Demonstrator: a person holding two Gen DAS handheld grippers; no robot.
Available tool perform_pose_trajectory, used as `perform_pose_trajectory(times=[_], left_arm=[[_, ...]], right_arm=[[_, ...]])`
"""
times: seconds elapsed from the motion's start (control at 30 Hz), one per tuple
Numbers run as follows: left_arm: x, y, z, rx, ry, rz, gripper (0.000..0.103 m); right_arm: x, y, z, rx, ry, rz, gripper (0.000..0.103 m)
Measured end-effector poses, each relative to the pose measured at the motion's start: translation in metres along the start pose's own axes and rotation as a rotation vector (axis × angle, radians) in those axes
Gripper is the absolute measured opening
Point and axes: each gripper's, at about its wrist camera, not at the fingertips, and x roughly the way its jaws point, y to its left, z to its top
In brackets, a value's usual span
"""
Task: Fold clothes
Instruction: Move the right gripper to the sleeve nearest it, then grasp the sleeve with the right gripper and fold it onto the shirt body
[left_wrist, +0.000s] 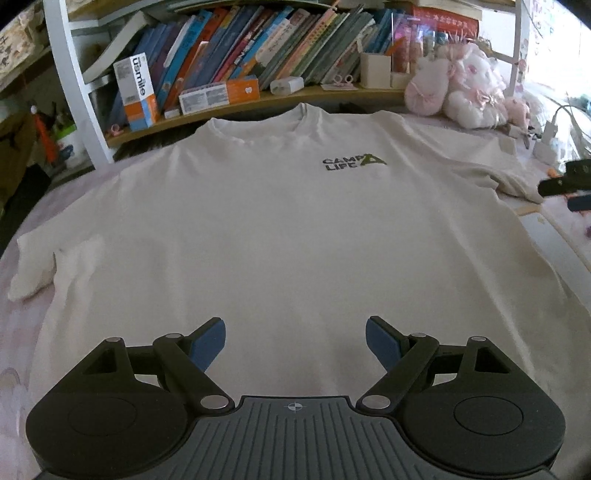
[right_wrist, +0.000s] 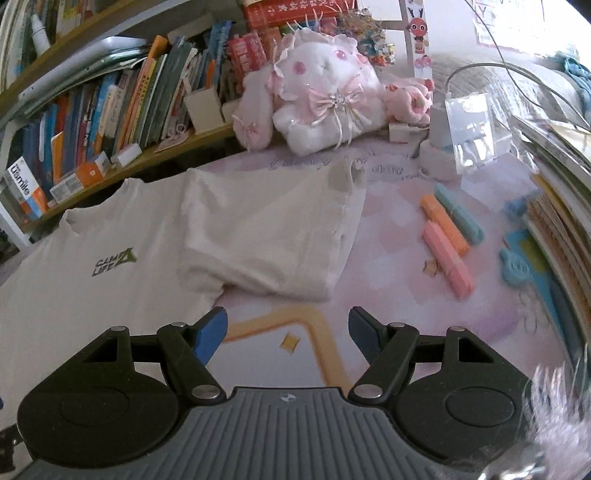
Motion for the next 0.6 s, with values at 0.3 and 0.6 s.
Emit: perform_pose_trajectory(times=[0.3,0.6], left_arm=[[-0.002,-0.018,-0.008,0.005,0.042,0.057,0.086],[-0.004,-0.021,-0.015,0.016,0.065,0.077,0.086]], right_arm=[[0.034,-0.03,0.025,0.094,0.015,0.038,0.067],[0.06,-0.028,0.036,0.085,0.004,-0.021,0.043]])
